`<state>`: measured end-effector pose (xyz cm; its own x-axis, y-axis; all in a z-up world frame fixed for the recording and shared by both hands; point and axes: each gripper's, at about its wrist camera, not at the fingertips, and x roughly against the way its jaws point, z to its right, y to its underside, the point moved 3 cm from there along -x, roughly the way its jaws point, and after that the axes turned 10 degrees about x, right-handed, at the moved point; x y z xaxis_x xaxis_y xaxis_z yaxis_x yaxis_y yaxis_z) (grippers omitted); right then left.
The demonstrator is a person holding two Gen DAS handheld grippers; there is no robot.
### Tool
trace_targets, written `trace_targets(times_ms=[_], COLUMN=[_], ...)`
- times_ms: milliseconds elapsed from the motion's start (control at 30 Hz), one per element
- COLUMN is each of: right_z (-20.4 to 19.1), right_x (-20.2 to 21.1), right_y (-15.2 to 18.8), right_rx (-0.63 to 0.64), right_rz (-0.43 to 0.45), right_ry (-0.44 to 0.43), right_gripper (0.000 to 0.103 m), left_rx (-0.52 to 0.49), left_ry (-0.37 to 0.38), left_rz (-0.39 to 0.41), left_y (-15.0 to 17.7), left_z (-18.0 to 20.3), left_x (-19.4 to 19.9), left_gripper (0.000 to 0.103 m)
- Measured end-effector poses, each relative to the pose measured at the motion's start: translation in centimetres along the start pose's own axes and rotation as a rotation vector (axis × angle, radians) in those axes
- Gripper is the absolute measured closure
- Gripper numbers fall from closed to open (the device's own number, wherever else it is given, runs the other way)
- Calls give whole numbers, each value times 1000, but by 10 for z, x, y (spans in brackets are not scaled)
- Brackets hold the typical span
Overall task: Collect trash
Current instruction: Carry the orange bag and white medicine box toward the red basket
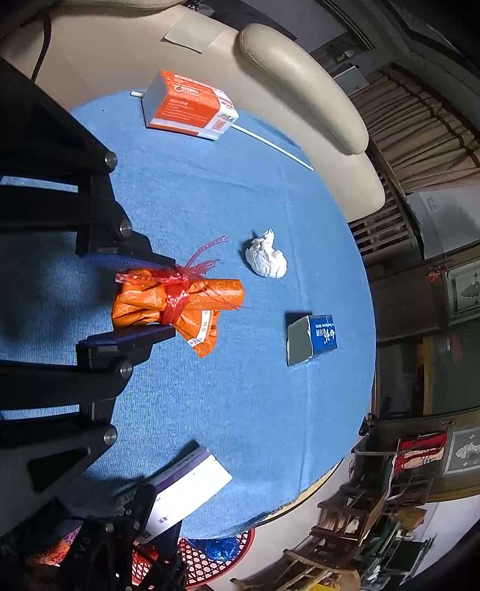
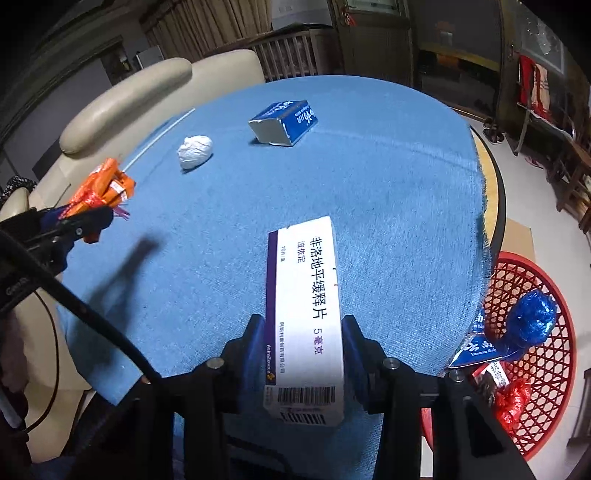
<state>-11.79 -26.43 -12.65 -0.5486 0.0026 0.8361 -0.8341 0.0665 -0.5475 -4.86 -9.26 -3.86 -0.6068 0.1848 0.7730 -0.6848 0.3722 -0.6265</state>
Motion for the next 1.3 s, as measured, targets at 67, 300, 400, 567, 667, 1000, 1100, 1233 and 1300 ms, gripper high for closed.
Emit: trace_targets(times_ms=[67,300,400,567,667,1000,1100,1233,1300], right_z=[-3,-15,-13,-9,-5,13,14,13,14], right_x=[-6,-7,-6,0,7,12,19,31,37], right_y=[0,0,1,-3,-5,-3,-1,2,4], right_rx=[21,113,106,76,37,-127,-136,-122,-114], right_rz=[-24,-21,-19,11,27,35,58,95,112], right_ry=[19,80,80,74,39,-99,-80,-73,-66], right_gripper=[52,55,55,55,55,55,55,55,55], left_rx=[-6,-15,-11,-10,-12,-20,-22,-34,-41], left_ry=[1,-1,1,-2,-5,19,39,54,60], left_rz=[0,-1,-2,1,4,-15,-27,-39,-42], left_y=[0,1,1,0,0,4,7,11,11], left_z=[2,4,3,2,3,11,15,23,28], left_x=[0,0,0,2,3,5,6,7,8], left_gripper=[73,73,73,73,73,73,73,73,73])
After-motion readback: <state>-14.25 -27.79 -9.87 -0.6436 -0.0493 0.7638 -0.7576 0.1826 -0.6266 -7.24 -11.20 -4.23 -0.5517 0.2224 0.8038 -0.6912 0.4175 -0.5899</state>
